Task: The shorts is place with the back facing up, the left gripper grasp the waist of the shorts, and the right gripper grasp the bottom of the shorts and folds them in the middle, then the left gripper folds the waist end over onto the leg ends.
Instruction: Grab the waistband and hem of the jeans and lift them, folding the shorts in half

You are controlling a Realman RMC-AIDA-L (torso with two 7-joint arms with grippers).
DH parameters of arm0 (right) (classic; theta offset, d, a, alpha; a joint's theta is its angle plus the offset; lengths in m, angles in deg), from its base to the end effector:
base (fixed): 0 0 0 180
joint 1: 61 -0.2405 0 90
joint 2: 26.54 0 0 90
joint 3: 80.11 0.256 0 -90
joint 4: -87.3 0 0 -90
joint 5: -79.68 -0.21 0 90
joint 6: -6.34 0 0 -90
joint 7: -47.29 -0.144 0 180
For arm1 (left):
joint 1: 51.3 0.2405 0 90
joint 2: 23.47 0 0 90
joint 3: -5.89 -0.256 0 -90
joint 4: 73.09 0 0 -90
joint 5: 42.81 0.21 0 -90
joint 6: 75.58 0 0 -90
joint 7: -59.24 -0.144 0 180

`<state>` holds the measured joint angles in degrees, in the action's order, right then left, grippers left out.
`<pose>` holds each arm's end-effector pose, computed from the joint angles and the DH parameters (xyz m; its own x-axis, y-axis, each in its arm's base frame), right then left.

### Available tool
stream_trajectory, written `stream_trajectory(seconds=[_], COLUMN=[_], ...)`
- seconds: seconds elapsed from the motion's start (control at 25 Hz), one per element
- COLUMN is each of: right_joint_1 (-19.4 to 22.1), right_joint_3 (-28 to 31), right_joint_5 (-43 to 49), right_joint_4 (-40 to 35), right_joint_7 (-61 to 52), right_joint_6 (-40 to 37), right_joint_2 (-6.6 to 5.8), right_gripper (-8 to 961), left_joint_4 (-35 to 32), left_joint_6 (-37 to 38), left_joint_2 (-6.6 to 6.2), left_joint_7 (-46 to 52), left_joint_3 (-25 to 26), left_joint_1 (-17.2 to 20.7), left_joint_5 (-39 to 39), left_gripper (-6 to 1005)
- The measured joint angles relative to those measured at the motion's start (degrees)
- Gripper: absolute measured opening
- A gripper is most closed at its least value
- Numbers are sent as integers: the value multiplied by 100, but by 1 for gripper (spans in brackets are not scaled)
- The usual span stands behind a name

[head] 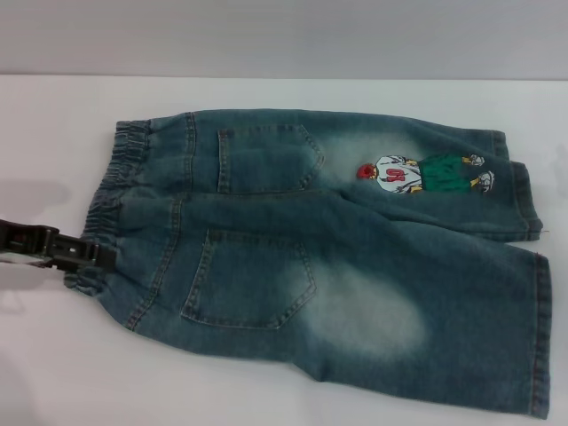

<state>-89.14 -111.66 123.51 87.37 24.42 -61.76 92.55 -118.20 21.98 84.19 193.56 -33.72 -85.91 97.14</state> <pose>0.3540 0.3358 0.0170 0.5703 0.0385 -0.8205 -0.8207 -0.0159 -0.5712 -0.3025 0.3399 0.0854 0.3255 0.9367 0.1291 0.9426 -0.3106 -0.1228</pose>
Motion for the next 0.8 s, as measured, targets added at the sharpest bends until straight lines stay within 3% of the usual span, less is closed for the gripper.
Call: stream_trajectory(seconds=[0.04,0.08,0.8], right_joint_1=[9,18,118], right_joint_3=[-2,-2,-1], right_joint_5=[1,2,90], right_joint_4=[5,7,82], right_joint_7=[1,1,2], right_joint_6=[-3,-5,-28], right_joint_2=[2,5,10], right_gripper=[516,516,517], left_joint_4=[35,94,415], left_joint_6=[-84,-303,-1125], left_joint_2=[12,36,87], left_joint_7=[27,79,121], left_joint_3=[-6,-7,26], left_joint_1=[0,-2,10], left_joint_5=[6,8,15], left_gripper=[726,827,800])
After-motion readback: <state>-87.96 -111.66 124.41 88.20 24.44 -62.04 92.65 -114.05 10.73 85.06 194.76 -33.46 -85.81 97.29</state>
